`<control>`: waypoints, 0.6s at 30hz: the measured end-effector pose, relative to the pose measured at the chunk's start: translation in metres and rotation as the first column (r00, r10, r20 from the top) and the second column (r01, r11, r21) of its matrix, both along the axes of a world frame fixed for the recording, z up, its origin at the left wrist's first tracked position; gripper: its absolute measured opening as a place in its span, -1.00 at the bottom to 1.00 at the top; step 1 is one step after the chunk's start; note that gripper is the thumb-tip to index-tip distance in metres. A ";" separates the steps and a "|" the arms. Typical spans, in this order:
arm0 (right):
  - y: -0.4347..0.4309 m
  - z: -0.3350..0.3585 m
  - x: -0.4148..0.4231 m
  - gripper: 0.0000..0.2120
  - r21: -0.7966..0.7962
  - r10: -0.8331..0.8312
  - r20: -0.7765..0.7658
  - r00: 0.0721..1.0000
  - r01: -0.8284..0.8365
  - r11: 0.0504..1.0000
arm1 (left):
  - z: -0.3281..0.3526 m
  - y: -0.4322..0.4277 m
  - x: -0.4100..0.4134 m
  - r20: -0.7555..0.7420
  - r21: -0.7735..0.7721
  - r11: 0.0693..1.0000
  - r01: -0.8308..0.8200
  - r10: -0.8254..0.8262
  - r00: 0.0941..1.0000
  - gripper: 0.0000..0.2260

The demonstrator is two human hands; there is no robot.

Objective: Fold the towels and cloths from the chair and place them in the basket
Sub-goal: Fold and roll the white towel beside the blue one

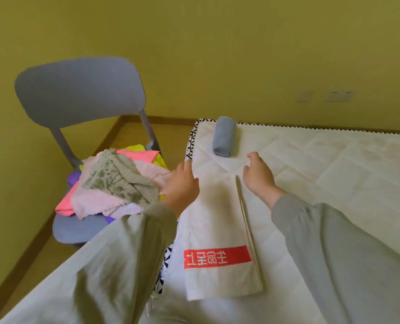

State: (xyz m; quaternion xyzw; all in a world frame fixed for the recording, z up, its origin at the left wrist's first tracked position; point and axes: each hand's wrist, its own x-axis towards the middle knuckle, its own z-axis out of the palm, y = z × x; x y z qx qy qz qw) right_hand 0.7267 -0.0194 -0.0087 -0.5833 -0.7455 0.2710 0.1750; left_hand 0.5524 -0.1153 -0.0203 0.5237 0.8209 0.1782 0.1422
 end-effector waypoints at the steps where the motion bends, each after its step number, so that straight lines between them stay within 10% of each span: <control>1: -0.003 -0.016 -0.003 -0.62 0.024 0.041 0.026 0.999 -0.041 0.999 | -0.018 0.001 0.003 -0.085 -0.068 0.995 0.066 -0.072 0.994 -0.51; 10: -0.042 -0.125 -0.021 -0.45 -0.041 0.411 0.476 0.778 -0.447 0.894 | -0.103 -0.001 0.011 -0.209 -0.392 0.868 0.304 -0.406 0.890 -0.52; 18: -0.027 -0.134 -0.004 -0.43 -0.017 0.414 0.427 0.804 -0.451 0.893 | -0.120 -0.004 -0.006 -0.155 -0.102 0.931 0.351 -0.364 0.918 -0.50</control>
